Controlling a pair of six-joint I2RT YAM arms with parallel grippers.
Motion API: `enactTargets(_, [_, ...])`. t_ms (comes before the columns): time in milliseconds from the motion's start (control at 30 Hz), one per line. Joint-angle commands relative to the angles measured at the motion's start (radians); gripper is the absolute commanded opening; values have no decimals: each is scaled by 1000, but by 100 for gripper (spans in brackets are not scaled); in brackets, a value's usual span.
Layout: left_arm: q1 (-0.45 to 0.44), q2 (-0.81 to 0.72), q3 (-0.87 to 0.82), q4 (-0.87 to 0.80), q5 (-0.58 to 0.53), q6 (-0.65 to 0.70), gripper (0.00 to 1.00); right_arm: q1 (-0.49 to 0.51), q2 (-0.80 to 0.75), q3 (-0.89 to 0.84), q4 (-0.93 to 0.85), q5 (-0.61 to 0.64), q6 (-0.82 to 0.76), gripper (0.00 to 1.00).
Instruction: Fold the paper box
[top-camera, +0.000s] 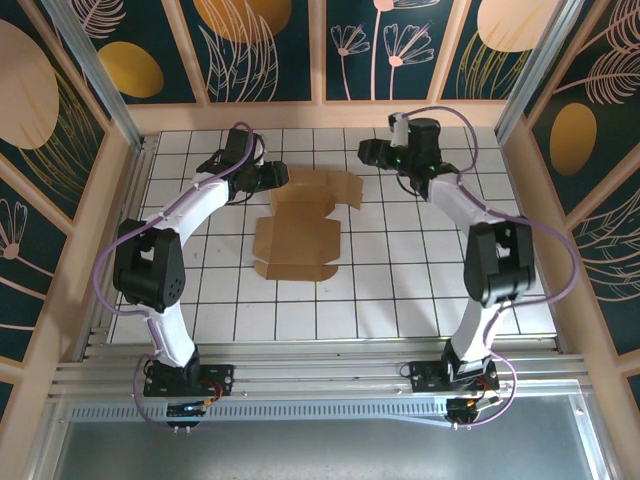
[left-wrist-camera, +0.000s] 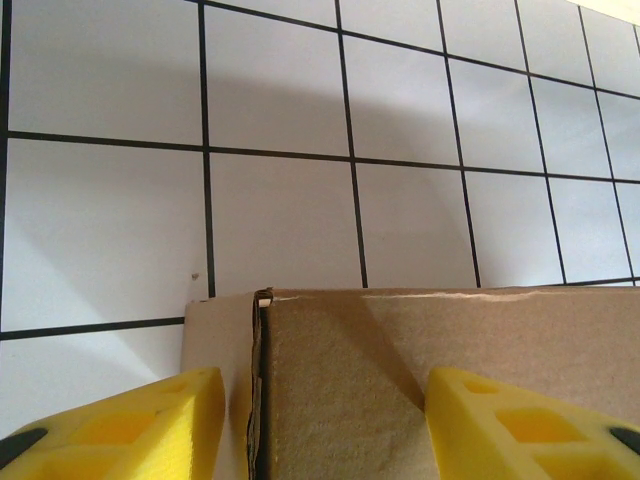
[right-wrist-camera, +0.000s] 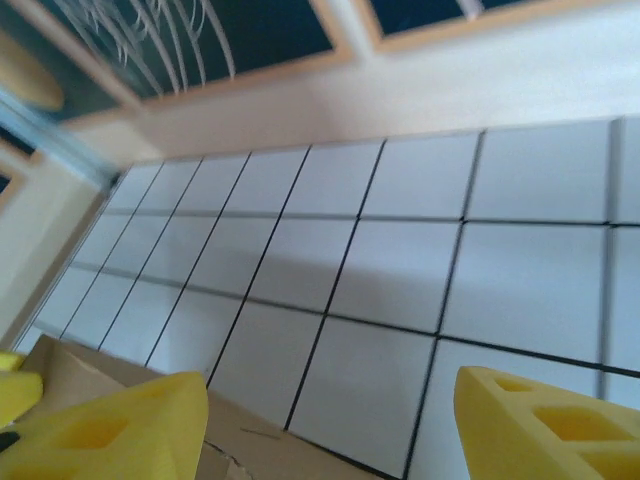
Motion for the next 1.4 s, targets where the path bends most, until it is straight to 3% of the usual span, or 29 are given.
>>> enactTargets(0, [-3, 26, 15, -36, 19, -12, 55, 21, 118, 97, -164, -252, -21, 66])
enactTargets(167, [-2, 26, 20, -33, 38, -24, 56, 42, 161, 58, -92, -370, 109, 55])
enactTargets(367, [-2, 23, 16, -21, 51, -34, 55, 71, 120, -131, 151, -416, 558, 49])
enactTargets(633, [-3, 9, -32, 30, 109, -58, 54, 109, 103, -202, 259, -302, 711, 49])
enactTargets(900, [-4, -1, -26, 15, 86, -46, 54, 116, -3, -280, 87, -108, 305, 55])
enactTargets(1100, [-4, 7, -18, 8, 77, -41, 54, 95, -217, -547, 390, -147, 142, 55])
enactTargets(1233, [-4, 9, -17, 8, 82, -43, 54, 87, -283, -588, 364, -169, 26, 54])
enactTargets(1367, [-3, 9, -20, 10, 82, -38, 54, 91, -286, -597, 326, -112, -60, 53])
